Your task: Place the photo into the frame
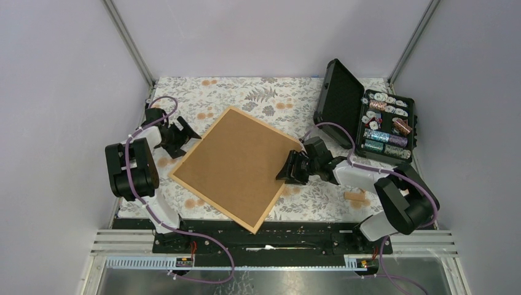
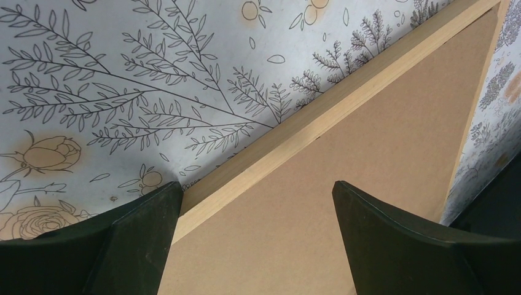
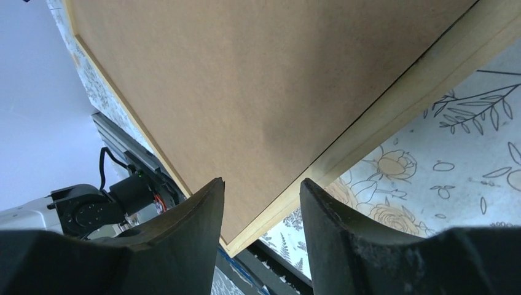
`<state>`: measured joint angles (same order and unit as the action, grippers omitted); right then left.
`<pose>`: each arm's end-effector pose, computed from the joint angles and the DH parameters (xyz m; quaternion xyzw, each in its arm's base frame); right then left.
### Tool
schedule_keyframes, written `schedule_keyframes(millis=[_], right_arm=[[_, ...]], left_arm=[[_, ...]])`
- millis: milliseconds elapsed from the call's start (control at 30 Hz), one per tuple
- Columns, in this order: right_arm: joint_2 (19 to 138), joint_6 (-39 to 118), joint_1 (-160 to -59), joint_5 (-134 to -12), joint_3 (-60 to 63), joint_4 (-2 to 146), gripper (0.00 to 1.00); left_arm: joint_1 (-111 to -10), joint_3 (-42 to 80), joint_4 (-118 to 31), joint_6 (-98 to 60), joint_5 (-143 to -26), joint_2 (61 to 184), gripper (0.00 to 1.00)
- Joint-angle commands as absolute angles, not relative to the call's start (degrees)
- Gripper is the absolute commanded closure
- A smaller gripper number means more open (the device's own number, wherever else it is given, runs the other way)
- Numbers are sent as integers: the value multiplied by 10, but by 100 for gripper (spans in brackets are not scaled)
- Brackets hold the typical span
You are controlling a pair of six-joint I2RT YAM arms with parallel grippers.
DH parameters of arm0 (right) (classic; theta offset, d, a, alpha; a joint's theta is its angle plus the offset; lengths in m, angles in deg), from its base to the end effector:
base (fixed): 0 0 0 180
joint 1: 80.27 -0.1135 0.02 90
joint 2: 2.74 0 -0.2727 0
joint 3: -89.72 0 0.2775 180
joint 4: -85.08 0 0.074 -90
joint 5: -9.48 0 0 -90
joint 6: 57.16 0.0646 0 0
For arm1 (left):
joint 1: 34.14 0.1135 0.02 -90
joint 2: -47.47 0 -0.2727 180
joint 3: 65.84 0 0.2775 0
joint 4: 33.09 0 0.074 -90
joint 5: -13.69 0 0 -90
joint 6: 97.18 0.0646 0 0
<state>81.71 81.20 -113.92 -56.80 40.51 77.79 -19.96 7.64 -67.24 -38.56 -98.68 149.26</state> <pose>0.2506 0.1981 0.1348 0.0326 0.8991 0.4004 0.1738 0.3763 0.0697 0.1303 -0.3264 0.8964 -0.2212 0.2027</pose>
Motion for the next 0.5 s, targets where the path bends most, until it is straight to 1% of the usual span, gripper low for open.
schedule_keyframes(millis=[0,233,467], right_arm=[[843,821,-1143,-566,410,819,45],[882,830,-1151,-572,408,855,46],[894,866,-1172,-568,402,953,46]], left_arm=[[-201,45,-699,-379,-981,1509,1],[-202,39,-698,-383,-1001,1519,1],[-206,-1,-682,-406,-1064,1516,2]])
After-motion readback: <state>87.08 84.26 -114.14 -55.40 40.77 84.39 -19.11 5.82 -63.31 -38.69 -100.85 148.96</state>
